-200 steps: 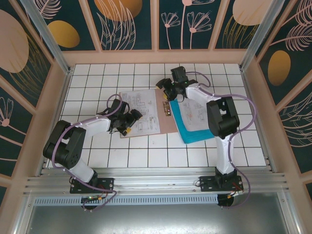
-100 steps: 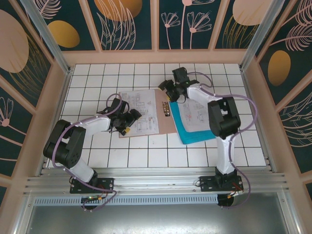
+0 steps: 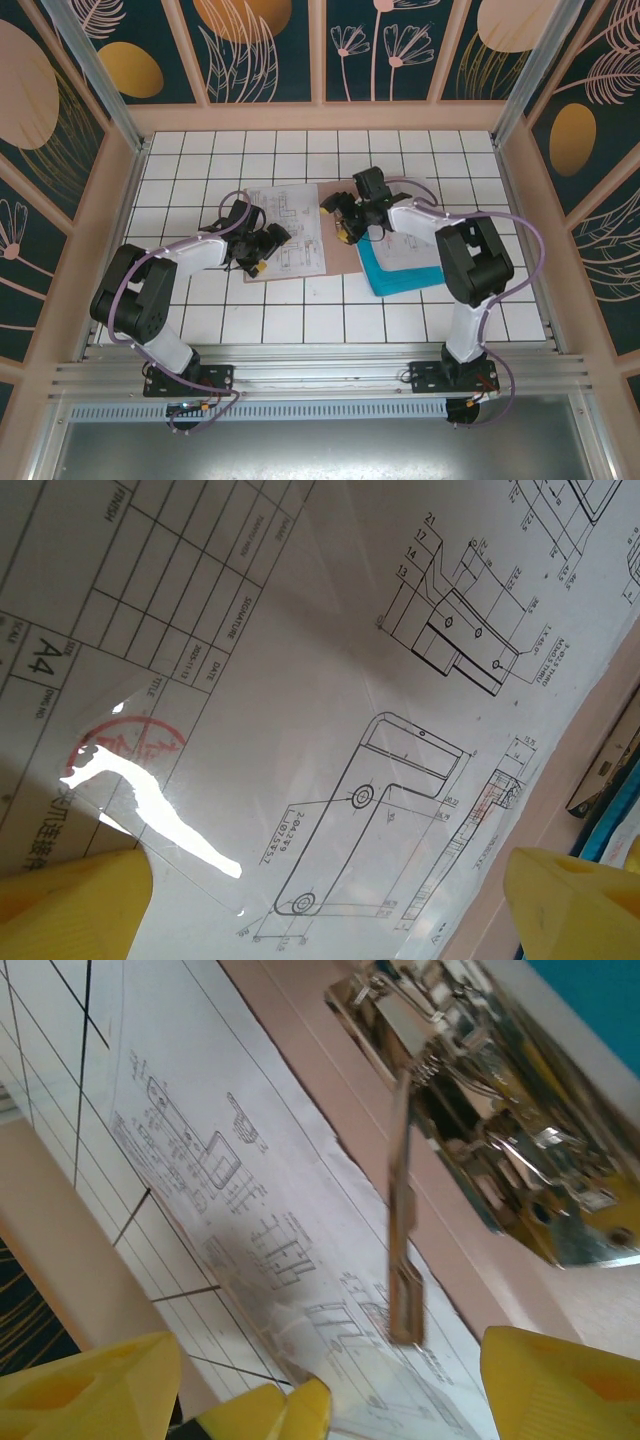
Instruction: Put the files into the folder
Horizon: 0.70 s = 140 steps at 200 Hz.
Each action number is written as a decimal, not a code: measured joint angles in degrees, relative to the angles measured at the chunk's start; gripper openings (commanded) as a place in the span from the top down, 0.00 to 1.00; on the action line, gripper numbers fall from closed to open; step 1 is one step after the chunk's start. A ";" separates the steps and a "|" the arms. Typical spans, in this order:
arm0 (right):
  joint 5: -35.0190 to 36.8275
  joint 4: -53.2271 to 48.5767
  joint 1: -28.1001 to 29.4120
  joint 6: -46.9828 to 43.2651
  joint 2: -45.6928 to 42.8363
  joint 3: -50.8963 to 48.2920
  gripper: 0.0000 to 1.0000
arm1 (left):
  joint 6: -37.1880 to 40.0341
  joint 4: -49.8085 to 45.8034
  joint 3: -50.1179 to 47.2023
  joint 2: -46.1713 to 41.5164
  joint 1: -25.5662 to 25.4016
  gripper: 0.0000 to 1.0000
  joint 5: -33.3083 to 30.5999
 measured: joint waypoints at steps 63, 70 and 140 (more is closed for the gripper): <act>-0.44 1.25 -1.16 0.63 7.26 11.85 0.24 | 0.20 0.00 0.00 0.00 0.15 0.07 0.02; -0.46 1.25 -1.51 0.55 8.17 12.96 0.25 | 0.20 -0.02 0.00 0.00 0.20 0.08 0.02; -1.31 -0.31 -4.17 -0.90 18.40 25.03 0.26 | 0.46 -0.02 0.00 0.00 0.20 0.07 0.04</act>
